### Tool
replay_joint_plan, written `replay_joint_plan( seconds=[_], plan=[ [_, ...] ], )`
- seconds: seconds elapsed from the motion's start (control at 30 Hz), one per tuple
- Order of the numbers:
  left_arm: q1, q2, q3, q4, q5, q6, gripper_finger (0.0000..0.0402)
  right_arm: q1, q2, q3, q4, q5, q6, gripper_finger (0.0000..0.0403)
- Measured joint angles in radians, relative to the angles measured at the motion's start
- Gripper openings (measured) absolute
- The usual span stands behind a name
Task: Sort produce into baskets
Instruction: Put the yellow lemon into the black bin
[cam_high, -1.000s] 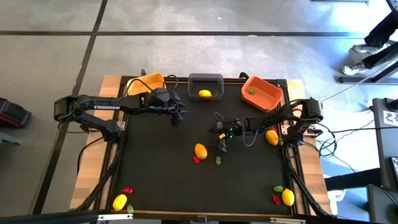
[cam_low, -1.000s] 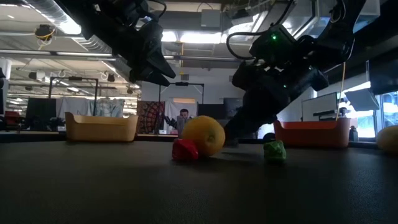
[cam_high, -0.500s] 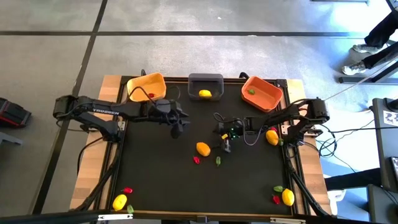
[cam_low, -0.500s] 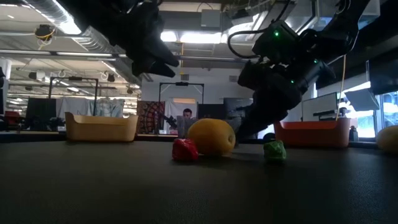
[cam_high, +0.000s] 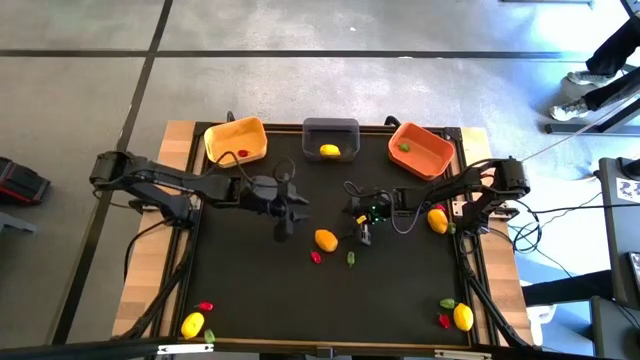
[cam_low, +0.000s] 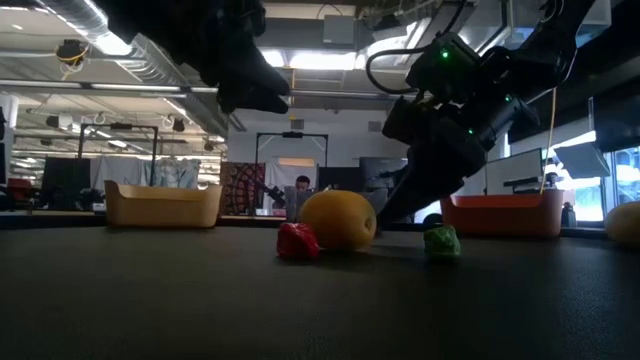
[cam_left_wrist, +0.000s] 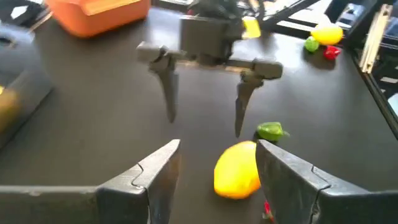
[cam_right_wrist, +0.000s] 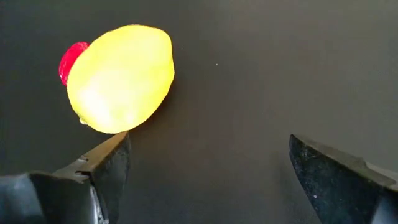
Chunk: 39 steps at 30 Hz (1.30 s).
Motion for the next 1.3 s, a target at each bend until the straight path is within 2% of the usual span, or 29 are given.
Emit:
replay_joint_plan(
  seconds=[0.13, 0.37, 0.67, 0.77, 0.97, 1.3],
  plan=[
    [-0.02, 0.085, 0.0, 0.086, 0.034, 0.019, 0.0203, 0.0, 0.0, 0.0, 0.0, 0.0, 0.0, 0.0372],
    [-0.021, 0.234, 0.0, 0.219, 0.154, 0.036, 0.0203, 0.0, 0.0, 0.0, -0.002, 0.0, 0.0, 0.0372],
    [-0.021, 0.375, 0.0, 0.387, 0.167, 0.171, 0.0203, 0.0, 0.0, 0.0, 0.0, 0.0, 0.0, 0.0372],
    [-0.021, 0.399, 0.0, 0.402, 0.167, 0.189, 0.0203, 0.0, 0.0, 0.0, 0.0, 0.0, 0.0, 0.0372],
    [-0.02, 0.413, 0.0, 0.404, 0.165, 0.129, 0.0203, 0.0, 0.0, 0.0, 0.0, 0.0, 0.0, 0.0372],
    [-0.019, 0.413, 0.0, 0.409, 0.128, 0.174, 0.0207, 0.0, 0.0, 0.0, 0.0, 0.0, 0.001, 0.0372]
  ],
)
